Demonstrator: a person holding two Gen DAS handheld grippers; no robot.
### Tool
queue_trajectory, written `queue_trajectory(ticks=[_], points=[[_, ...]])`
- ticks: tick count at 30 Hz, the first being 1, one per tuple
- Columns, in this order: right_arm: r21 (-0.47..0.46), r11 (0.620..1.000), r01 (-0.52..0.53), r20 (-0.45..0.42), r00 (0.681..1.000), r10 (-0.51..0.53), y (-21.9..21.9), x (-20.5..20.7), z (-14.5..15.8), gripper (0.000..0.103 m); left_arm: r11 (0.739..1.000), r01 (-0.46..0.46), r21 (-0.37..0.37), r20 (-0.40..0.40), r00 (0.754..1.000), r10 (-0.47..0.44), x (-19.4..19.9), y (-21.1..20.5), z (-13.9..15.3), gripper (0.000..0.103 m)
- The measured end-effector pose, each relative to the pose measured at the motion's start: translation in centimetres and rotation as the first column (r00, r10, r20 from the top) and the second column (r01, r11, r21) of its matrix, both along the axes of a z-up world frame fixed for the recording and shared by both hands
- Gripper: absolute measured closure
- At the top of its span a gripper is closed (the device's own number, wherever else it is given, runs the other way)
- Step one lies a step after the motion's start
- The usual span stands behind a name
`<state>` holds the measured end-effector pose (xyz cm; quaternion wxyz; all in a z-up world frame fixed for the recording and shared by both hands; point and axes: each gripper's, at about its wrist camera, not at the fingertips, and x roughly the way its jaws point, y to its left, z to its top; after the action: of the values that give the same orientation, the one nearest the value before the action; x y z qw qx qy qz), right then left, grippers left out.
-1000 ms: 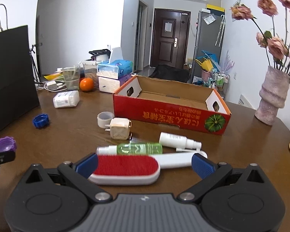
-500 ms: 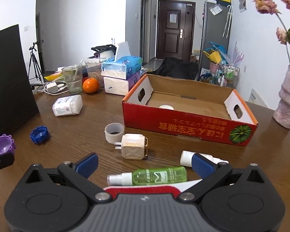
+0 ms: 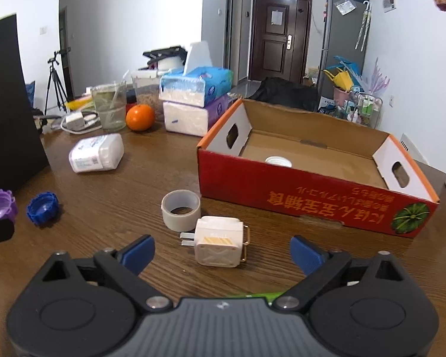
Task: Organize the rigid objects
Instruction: 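Lift the purple cap with the left tool while the right tool approaches the plug adapter, then hold the purple cap in the left tool while the right tool grasps the white plug adapter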
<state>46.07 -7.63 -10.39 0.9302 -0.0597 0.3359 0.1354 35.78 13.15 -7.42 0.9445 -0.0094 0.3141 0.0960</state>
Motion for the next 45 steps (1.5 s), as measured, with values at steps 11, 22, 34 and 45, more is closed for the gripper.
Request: queue_trajectory(ticks=[11,22,34,45], points=[[-0.032,0.999,0.020,-0.067,0.997,-0.023,1.9,3.4,-2.7,0.009,1.000,-0.020,-0.023,-0.029,0.999,0.019,1.1,1.7,-1.3,0.048],[-0.028,1.000,0.014,-0.119,0.993,-0.017,2.4,4.2,-3.7,0.039,0.999,-0.014,-0.034,-0.031,0.999,0.013,1.0,2.0,-1.6,0.048],[0.034,0.999,0.002,-0.071,0.997,0.000,0.7,1.5,-1.8,0.039,1.000,0.001,-0.031,-0.020,1.000,-0.002,0.4,0.7,-0.8,0.048],[0.084,0.996,-0.003,0.012,1.000,0.002,-3.7,-4.1,1.7,0.039,0.998,0.058,-0.038,0.010,0.998,-0.058,-0.6,-3.0,0.7,0.048]])
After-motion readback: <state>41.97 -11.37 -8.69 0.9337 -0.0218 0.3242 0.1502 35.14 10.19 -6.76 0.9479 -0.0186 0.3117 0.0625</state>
